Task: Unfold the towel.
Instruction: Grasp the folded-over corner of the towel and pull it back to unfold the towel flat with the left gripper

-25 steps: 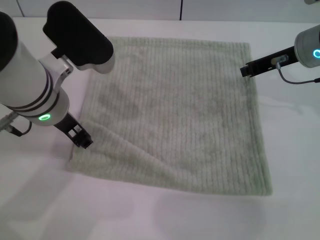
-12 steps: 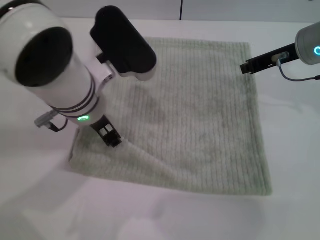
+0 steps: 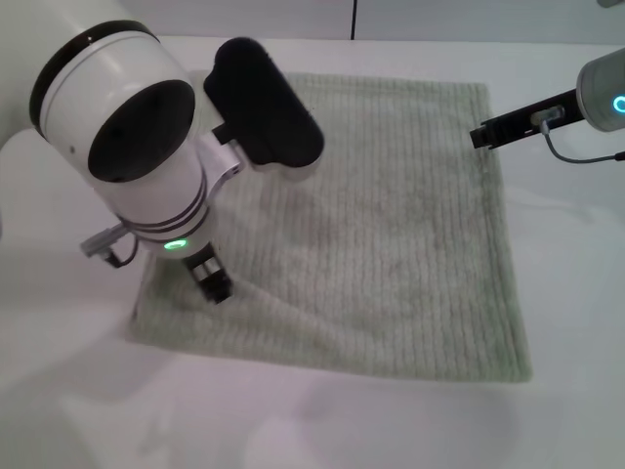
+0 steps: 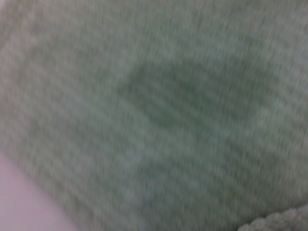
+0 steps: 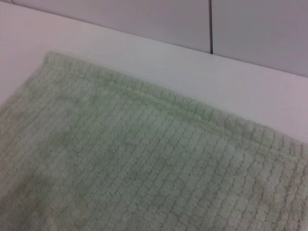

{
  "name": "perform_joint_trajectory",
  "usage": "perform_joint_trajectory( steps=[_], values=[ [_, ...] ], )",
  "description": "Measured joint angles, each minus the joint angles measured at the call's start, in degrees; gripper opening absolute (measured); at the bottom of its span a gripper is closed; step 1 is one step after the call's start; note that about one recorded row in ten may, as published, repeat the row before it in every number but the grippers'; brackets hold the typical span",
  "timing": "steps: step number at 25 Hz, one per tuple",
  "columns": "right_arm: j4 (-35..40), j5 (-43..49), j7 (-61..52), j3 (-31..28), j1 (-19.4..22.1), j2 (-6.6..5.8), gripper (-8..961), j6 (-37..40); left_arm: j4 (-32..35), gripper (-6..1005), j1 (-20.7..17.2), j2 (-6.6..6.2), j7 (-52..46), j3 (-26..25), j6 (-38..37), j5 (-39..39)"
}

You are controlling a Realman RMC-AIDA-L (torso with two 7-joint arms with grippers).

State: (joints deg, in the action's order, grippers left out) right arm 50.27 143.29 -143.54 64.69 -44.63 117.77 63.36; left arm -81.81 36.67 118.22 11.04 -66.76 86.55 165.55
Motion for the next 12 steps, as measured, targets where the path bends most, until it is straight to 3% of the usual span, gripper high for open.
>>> perform_joint_trajectory(
  steps=[10,12],
  values=[
    [-0.37,-0.04,0.21,-0.01,0.17,0.09,18,-0.43,-3.92,585,-3.23,-1.59,-0.22,0.21,8.54,0.11],
    [-0.31,-0.04,0.24,0.04,0.17,0.15,19,-0.84,-7.41,585,-3.71,-2.25,-0.73,0.20,8.89,0.15]
  ],
)
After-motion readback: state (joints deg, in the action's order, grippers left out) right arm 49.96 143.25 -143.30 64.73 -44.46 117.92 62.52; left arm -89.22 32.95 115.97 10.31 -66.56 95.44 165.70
